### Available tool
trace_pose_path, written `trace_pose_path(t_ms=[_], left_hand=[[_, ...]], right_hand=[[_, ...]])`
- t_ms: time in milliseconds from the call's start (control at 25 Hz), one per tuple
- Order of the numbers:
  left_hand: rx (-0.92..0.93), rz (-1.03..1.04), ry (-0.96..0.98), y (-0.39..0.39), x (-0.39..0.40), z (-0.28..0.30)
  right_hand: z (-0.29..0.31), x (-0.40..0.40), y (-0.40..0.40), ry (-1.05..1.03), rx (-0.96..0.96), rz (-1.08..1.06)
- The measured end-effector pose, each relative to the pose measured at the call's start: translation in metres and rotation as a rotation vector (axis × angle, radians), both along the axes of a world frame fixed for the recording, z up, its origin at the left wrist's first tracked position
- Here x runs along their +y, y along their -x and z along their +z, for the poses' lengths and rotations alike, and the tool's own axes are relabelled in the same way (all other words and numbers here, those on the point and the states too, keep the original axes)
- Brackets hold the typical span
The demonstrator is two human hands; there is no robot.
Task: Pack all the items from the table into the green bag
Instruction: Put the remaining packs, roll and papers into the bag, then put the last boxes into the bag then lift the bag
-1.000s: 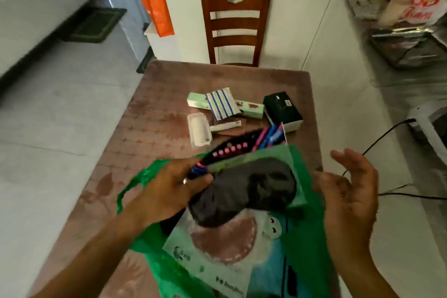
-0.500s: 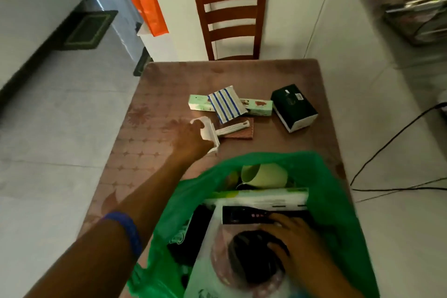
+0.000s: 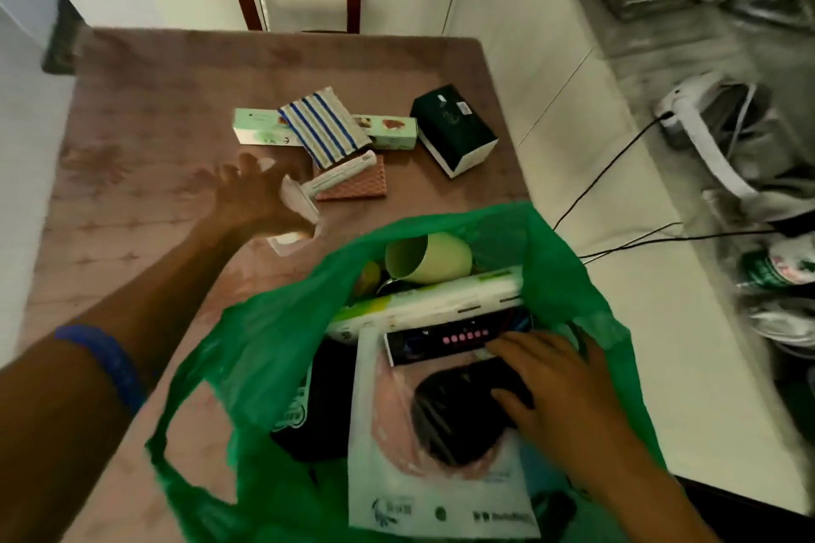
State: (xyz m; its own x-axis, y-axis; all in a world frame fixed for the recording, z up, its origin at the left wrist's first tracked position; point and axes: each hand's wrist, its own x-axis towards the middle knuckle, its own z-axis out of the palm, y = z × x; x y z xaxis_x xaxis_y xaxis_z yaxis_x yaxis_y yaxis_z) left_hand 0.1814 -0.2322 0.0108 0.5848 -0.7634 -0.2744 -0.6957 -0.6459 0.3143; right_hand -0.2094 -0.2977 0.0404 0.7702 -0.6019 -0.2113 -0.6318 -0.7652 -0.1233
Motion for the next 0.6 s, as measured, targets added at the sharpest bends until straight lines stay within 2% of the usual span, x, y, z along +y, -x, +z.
trace_pose_path(t_ms=[80,200,280,320,360,440,520,560,600], left_hand=[[0.06,0.056,0.121,0.022,0.023,0.045],[0.051,0.08,0.438,0.079,0.072,0.116],[0.116,-0.094,0.45,0.136,0.1,0.149],[0.162,-0.189,0.388,0.158,0.105,0.153],[0.177,-0.277,0.312,0.182,0.105,0.154],[0.141,-0.379,0.15,0.221,0.093,0.143],[0.095,-0.42,0.051,0.247,0.075,0.123],[0.083,-0.426,0.029,0.26,0.065,0.116],[0.084,-0.434,0.026,0.271,0.055,0.11]], right_hand=[[0.027,-0.003,0.011,0.106,0.175,0.066],[0.061,-0.013,0.041,0.127,0.51,0.057],[0.068,-0.018,0.054,0.17,0.655,0.091],[0.071,-0.022,0.056,0.149,0.599,0.066],[0.078,-0.027,0.059,0.114,0.407,-0.005],[0.098,-0.04,0.07,-0.035,-0.19,-0.297],[0.124,-0.051,0.073,-0.399,-0.718,-0.597],[0.136,-0.053,0.072,-0.55,-0.858,-0.641],[0.144,-0.05,0.069,-0.642,-0.912,-0.634]])
